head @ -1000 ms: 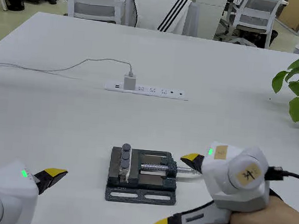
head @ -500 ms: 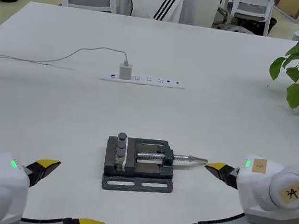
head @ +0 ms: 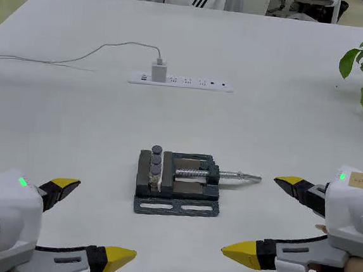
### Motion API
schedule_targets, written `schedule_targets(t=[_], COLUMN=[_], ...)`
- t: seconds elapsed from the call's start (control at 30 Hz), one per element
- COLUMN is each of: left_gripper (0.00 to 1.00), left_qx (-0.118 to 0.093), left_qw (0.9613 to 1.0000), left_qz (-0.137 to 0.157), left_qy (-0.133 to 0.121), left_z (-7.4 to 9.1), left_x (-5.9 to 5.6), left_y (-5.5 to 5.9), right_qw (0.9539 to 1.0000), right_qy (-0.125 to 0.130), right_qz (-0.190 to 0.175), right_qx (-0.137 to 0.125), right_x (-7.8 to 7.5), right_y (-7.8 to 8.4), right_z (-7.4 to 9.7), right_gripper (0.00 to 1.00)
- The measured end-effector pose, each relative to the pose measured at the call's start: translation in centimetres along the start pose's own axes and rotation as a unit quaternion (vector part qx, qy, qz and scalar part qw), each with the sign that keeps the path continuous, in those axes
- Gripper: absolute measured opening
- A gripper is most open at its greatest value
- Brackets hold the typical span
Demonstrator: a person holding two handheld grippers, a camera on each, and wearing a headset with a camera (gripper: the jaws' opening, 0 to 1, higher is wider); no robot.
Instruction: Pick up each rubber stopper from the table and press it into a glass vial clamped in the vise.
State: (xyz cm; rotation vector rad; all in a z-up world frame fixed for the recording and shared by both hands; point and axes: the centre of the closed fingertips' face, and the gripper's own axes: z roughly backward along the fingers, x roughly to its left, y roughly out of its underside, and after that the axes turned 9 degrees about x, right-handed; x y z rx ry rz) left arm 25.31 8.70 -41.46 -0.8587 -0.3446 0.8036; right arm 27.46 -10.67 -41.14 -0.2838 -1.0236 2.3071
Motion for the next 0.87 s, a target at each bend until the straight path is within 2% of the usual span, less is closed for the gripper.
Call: schedule_targets(t=[0.1, 0.4, 0.53, 0.63, 0.87], left_gripper=[0.87, 0.87, 0.87, 0.87, 0.87], left_qx=[-0.002, 0.000, 0.000, 0.002, 0.001], left_qw=[0.9999, 1.0000, 1.0000, 1.0000, 0.9999], left_qz=[0.006, -0.001, 0.006, 0.004, 0.012], left_qy=[-0.009, -0.005, -0.007, -0.007, -0.012], left_z=[0.2, 0.1, 0.1, 0.1, 0.1], left_x=[0.3, 0.0, 0.2, 0.1, 0.3], left_y=[0.0, -0.1, -0.1, 0.0, 0.5], right_qw=[1.0000, 1.0000, 0.9999, 0.9999, 0.9999], right_qy=[-0.001, 0.003, 0.002, -0.002, -0.007], right_qz=[-0.002, -0.003, -0.002, -0.012, -0.009], right_qx=[0.002, 0.000, 0.011, 0.002, 0.001], right_x=[0.0, -0.5, -0.4, -0.2, 0.1], right_y=[0.1, 0.7, 1.3, 1.1, 0.8], right_z=[0.0, 0.6, 0.5, 0.5, -0.1], right_gripper=[0.99, 0.99, 0.99, 0.99, 0.99])
